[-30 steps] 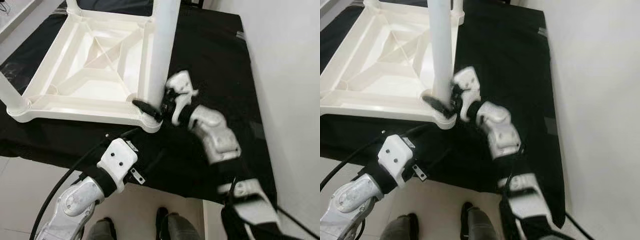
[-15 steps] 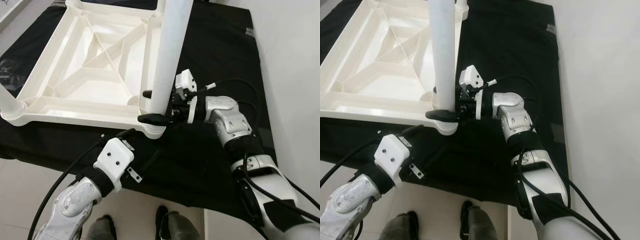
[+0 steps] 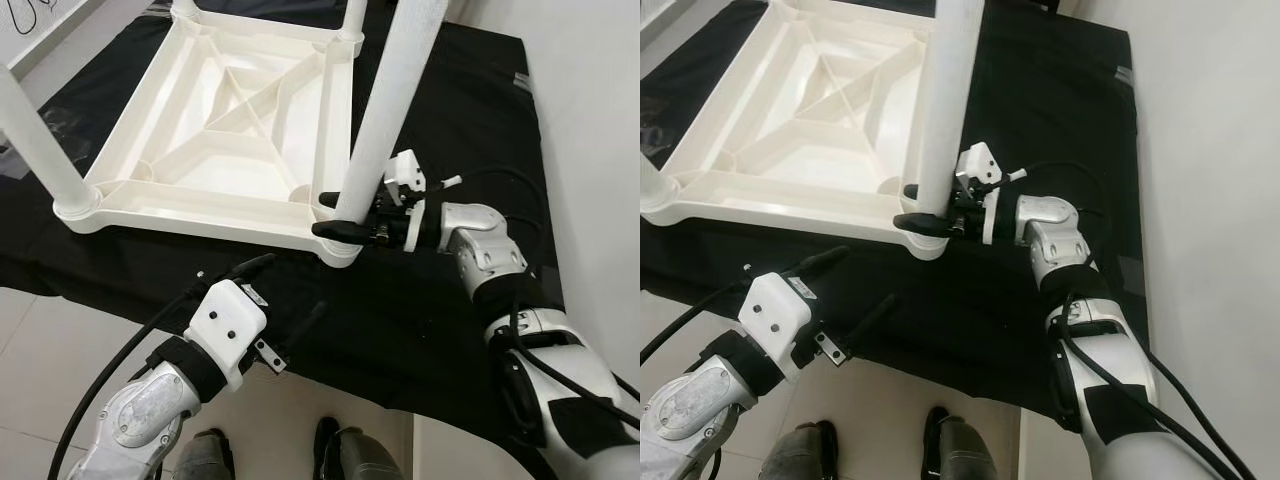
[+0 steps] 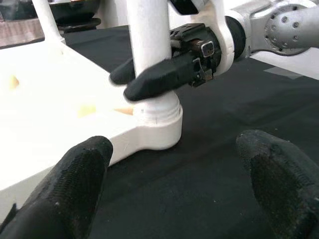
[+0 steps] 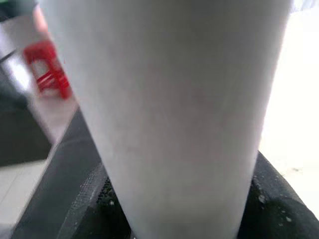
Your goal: Building children table
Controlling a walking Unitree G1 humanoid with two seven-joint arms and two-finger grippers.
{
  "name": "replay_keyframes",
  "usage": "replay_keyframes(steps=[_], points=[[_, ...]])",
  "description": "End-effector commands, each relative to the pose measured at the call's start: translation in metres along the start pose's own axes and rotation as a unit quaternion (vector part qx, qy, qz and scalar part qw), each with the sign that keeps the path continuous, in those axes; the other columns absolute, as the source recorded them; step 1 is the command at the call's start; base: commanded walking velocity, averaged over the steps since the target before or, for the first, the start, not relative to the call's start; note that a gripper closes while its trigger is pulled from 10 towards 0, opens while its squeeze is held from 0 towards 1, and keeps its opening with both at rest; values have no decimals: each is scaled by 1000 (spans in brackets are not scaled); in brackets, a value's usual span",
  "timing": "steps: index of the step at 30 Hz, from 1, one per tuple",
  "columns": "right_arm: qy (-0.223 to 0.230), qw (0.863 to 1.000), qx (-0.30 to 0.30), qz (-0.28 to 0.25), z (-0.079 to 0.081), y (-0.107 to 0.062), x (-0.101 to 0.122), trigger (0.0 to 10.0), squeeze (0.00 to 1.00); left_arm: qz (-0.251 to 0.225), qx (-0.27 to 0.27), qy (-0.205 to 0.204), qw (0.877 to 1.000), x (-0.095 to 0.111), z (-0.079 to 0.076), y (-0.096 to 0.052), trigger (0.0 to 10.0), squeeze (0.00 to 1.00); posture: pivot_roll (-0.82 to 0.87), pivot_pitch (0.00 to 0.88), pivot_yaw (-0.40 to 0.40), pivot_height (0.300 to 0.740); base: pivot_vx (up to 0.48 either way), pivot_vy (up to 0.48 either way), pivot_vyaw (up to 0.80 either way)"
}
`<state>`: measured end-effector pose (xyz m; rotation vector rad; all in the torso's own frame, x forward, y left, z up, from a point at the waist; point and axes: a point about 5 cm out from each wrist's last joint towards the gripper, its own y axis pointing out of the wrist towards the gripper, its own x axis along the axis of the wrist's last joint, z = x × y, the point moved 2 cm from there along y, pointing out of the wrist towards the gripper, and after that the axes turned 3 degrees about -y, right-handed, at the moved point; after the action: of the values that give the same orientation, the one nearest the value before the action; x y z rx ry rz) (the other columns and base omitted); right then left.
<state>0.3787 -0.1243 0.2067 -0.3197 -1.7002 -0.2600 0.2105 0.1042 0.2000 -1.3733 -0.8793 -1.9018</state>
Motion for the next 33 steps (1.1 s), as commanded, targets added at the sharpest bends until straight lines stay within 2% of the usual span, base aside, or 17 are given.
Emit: replay_keyframes(steps=[1,3,4,5,6,7,9,11,15,16,18,19,22,24,29,30,33], points=[[38,997,-62,-25,-9,-17,-6,0,0,2,2,-7,1000,1,-1,-4,10000,0,140,235,-149,740,0,0,0],[49,981,-185,-40,-5,-18,-20,0,0,5,12,-5,1000,0,2,-7,10000,0,155,242,-166,740,0,0,0],[47,960,-277,10,14,-22,-45,0,0,8,18,-4,1000,-1,5,-9,10000,0,155,249,-158,740,0,0,0],[47,960,-277,10,14,-22,-45,0,0,8,18,-4,1000,-1,5,-9,10000,0,155,249,-158,740,0,0,0],[39,936,-347,45,29,-31,-58,0,0,10,22,-4,1000,-2,7,-11,10000,0,155,249,-158,740,0,0,0],[39,936,-347,45,29,-31,-58,0,0,10,22,-4,1000,-2,7,-11,10000,0,155,249,-158,740,0,0,0],[28,915,-394,85,56,-34,-68,0,0,15,21,-5,1000,-5,9,-10,10000,0,125,243,-129,740,0,0,0],[19,923,-375,87,70,-23,-66,0,0,17,13,-6,1000,-9,11,-6,10000,0,123,239,-120,740,0,0,0],[32,931,-357,75,67,-9,-60,0,0,11,5,-8,1000,-8,10,0,10000,0,117,240,-123,740,0,0,0],[39,934,-348,68,66,-2,-56,10000,0,12,4,-10,1000,-8,9,0,10000,0,118,240,-122,740,0,0,0],[50,935,-347,58,70,6,-47,10000,0,15,3,-11,1000,-10,7,-1,10000,0,123,240,-122,740,0,0,0],[54,941,-330,42,72,12,-41,10000,263,16,2,-10,1000,-10,7,-1,10000,0,124,239,-123,740,0,0,0],[58,947,-314,28,75,17,-33,10000,263,17,1,-9,1000,-11,7,-1,10000,0,124,239,-123,740,0,0,0],[60,961,-269,-3,77,25,-19,10000,1000,14,2,-8,1000,-10,8,1,10000,0,123,238,-123,740,0,0,0],[33,983,-164,-71,65,34,15,10000,1000,10,3,-8,1000,-9,8,3,10000,0,120,238,-123,740,0,0,0],[10,990,-119,-75,60,36,24,10000,0,9,1,-9,1000,-9,7,4,10000,0,119,237,-124,740,0,0,0],[-12,996,-62,-70,59,37,29,10000,0,8,0,-10,1000,-9,6,5,10000,0,119,237,-128,740,0,0,0]])
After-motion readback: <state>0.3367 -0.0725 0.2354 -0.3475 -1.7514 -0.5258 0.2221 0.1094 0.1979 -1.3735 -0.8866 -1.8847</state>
